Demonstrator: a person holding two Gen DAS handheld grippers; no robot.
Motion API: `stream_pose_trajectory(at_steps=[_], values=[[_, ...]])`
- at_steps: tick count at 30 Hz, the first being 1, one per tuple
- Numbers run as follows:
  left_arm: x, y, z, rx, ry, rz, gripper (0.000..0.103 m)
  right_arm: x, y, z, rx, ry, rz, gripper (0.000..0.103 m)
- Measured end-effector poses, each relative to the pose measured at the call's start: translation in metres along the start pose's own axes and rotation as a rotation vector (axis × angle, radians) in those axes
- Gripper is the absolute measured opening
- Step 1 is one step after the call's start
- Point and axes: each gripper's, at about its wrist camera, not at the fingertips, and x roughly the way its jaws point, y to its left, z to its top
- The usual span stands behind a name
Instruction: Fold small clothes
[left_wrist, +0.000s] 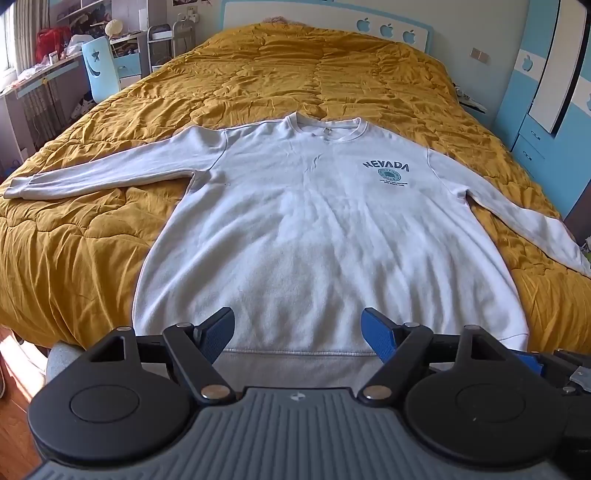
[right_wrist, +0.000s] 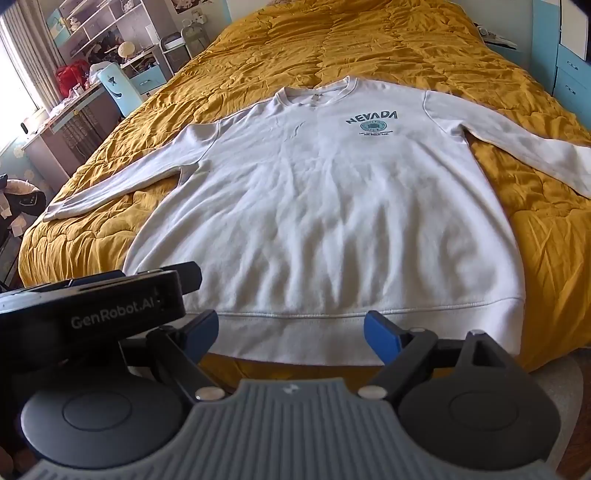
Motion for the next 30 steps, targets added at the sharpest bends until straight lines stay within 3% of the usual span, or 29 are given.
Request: stream_pose_trajectory(at_steps=[30], values=[[-0.003, -0.0017, 0.001, 0.001, 0.003, 0.007, 0.091, -0.0059, 0.0037, -0.0052, -0.014, -0.024, -0.021, 0.082]])
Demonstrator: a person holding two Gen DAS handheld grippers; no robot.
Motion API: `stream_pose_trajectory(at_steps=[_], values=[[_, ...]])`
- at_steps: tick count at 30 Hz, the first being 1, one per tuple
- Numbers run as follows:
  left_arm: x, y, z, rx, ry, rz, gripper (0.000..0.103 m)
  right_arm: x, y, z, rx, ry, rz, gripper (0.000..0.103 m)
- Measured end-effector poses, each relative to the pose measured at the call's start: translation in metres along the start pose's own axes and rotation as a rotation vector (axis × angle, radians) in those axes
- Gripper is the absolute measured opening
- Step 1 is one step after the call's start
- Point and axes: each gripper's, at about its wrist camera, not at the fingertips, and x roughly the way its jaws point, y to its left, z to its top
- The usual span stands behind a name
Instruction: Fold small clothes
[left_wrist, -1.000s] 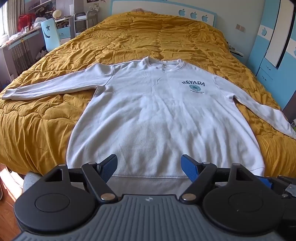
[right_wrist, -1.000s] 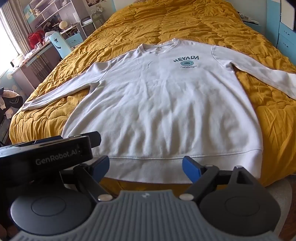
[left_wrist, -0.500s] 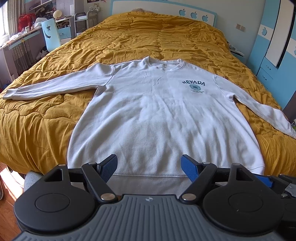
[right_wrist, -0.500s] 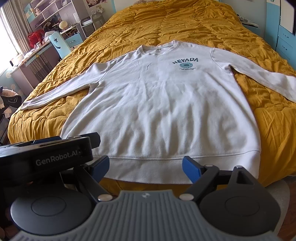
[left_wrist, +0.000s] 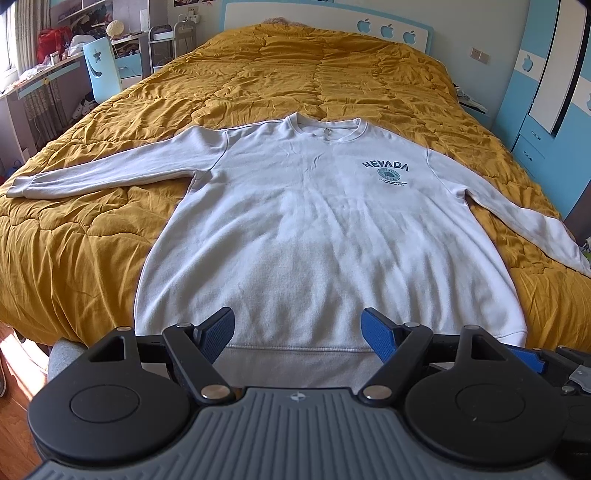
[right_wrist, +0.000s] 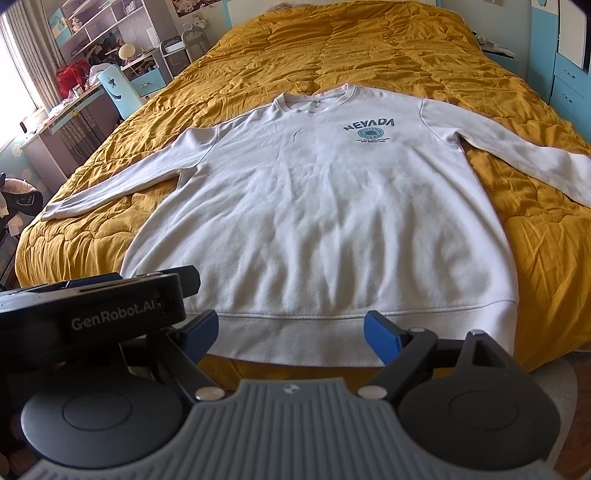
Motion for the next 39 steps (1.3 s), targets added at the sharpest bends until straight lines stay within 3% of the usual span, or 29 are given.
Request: stream_pose_trajectory(at_steps=[39], values=[[-0.009, 0.003, -0.01, 0.023, -0.002, -0.016, 0.091, -0.007, 0.007, -0.016, -0.003, -0.04, 0.001, 0.081]])
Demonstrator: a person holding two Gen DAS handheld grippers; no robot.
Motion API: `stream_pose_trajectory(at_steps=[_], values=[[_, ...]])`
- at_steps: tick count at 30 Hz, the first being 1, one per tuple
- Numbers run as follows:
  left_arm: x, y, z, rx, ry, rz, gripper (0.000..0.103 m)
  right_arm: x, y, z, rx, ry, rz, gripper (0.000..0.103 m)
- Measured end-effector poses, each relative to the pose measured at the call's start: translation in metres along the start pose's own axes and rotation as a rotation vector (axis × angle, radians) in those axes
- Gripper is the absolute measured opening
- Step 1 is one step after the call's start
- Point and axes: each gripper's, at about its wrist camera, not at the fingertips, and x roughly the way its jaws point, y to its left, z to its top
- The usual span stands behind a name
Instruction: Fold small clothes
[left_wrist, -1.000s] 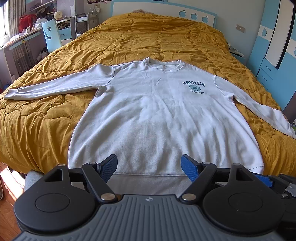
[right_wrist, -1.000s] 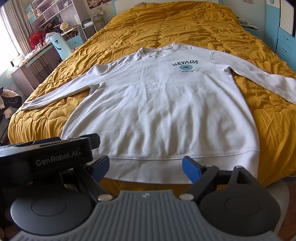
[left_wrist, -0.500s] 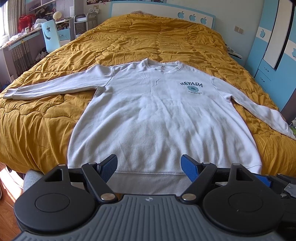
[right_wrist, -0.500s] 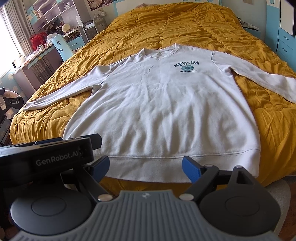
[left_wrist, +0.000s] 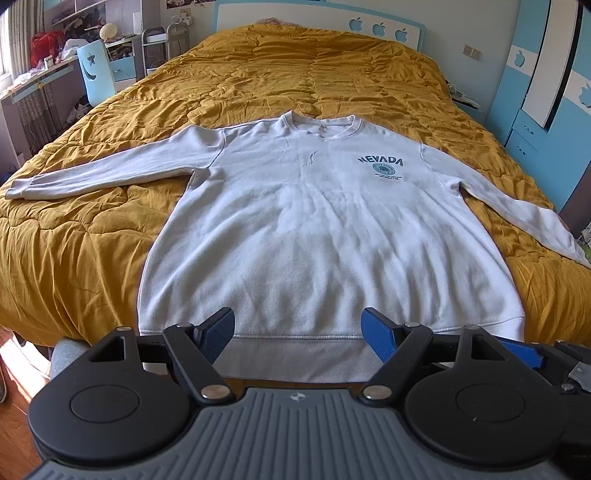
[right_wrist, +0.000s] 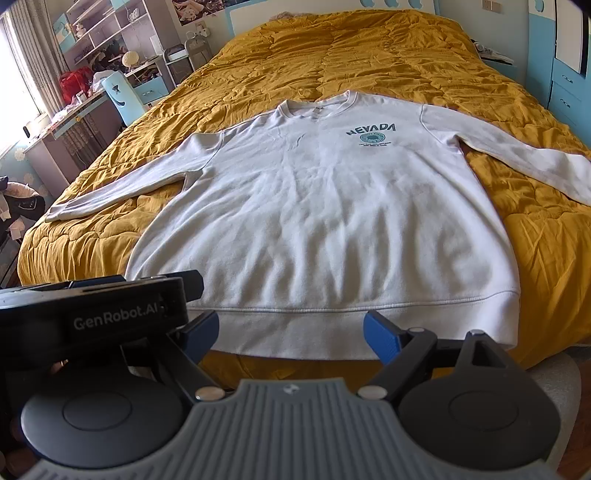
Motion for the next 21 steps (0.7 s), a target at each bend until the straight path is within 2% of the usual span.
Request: stream_pose_trajectory(at_steps=[8, 12, 16, 21], values=[[0.008, 0.004, 0.0, 0.002, 0.035, -0.012, 0.091, 0.005, 0.002, -0.003, -0.002, 0.001, 0.011, 0.081], [0.011, 0.012, 0.0, -0.023, 0.029, -0.074, 0.091, 0.006, 0.0, -0.004, 0.01, -0.019, 0.039, 0.081], [0.014, 0.036, 0.005, -0.104, -0.003, -0.139, 0.09, 0.007, -0.003, -0.002, 0.007, -0.056, 0.056, 0.081], [0.013, 0.086, 0.018, -0.224, -0.103, -0.12, 0.09, 0.01, -0.011, -0.003, -0.041, -0.134, 0.003, 0.082]])
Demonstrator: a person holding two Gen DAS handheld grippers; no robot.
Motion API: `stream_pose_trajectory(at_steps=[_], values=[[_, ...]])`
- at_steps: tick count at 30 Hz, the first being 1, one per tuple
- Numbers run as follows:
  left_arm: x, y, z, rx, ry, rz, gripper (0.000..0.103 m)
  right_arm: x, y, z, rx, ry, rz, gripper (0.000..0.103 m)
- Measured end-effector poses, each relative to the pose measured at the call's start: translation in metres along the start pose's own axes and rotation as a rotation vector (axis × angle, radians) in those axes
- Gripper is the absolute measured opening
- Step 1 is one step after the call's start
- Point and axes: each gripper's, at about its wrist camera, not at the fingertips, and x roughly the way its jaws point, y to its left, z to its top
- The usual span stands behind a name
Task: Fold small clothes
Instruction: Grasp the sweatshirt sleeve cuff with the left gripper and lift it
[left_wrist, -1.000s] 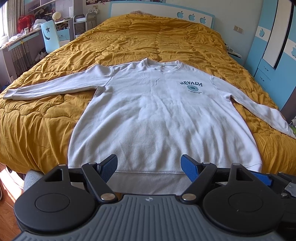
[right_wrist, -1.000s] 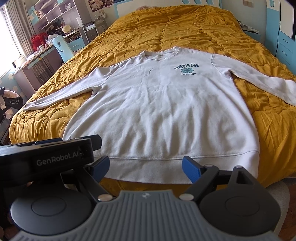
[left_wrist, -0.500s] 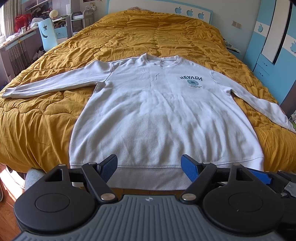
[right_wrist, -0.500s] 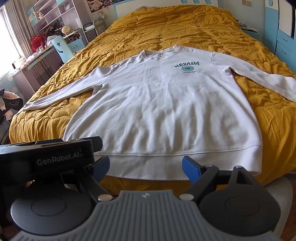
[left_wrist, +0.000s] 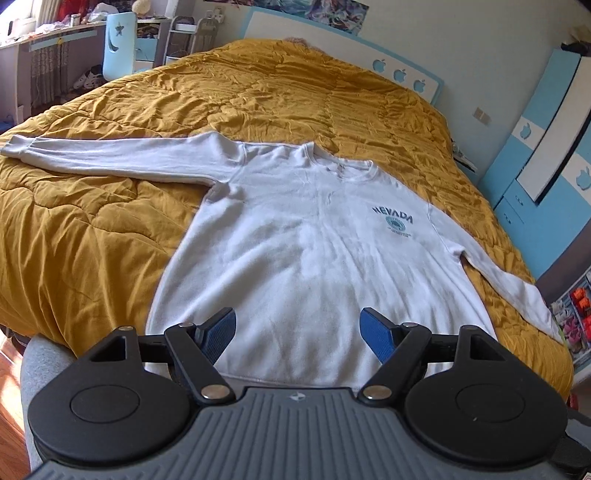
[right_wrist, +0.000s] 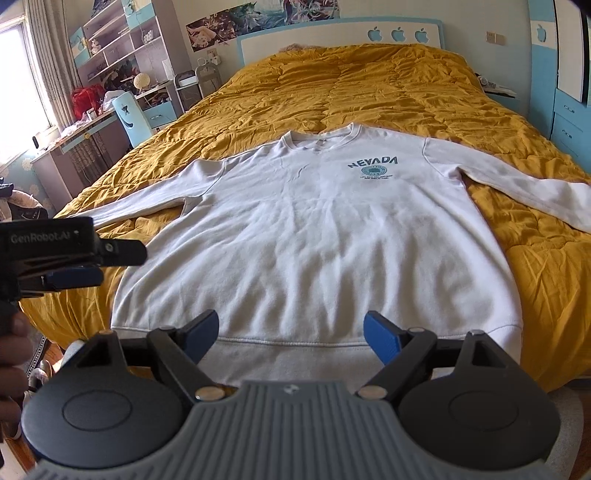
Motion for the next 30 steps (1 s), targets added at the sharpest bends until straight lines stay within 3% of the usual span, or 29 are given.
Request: stream_pose_trajectory(at_steps=[7, 9, 11, 13, 16, 18, 20, 22, 28, 30], values=[[-0.008, 0.099, 0.037, -0.202, -0.215, 0.211, 0.09, 0.014, -0.022, 0.0, 0.1, -0.028, 0.051, 0.082], [-0.003, 0.134, 0.046, -0.295, -0.236, 0.27, 0.09, 0.017, -0.023, -0.001, 0.11, -0.031, 0.061, 0.082], [0.013, 0.176, 0.057, -0.399, -0.154, 0.249, 0.09, 0.022, -0.022, -0.001, 0.11, -0.016, 0.067, 0.082], [0.026, 0.22, 0.058, -0.563, -0.146, 0.167, 0.089, 0.031, -0.019, -0.001, 0.106, 0.032, 0.058, 0.082], [0.035, 0.271, 0.058, -0.747, -0.227, 0.086, 0.083, 0.04, -0.013, -0.003, 0.115, 0.067, 0.081, 0.082], [0.038, 0.297, 0.061, -0.837, -0.359, 0.074, 0.082, 0.042, -0.007, -0.004, 0.093, 0.07, 0.088, 0.082], [0.044, 0.315, 0.068, -0.84, -0.462, 0.127, 0.082, 0.041, -0.001, -0.004, 0.065, 0.056, 0.074, 0.082], [0.057, 0.334, 0.084, -0.83, -0.492, 0.235, 0.082, 0.036, 0.0, -0.003, 0.068, 0.011, 0.04, 0.082], [0.091, 0.383, 0.114, -0.912, -0.499, 0.317, 0.082, 0.033, -0.002, 0.007, 0.095, -0.04, 0.015, 0.082], [0.099, 0.386, 0.125, -0.868, -0.466, 0.348, 0.081, 0.037, -0.002, 0.009, 0.096, -0.031, 0.001, 0.082]])
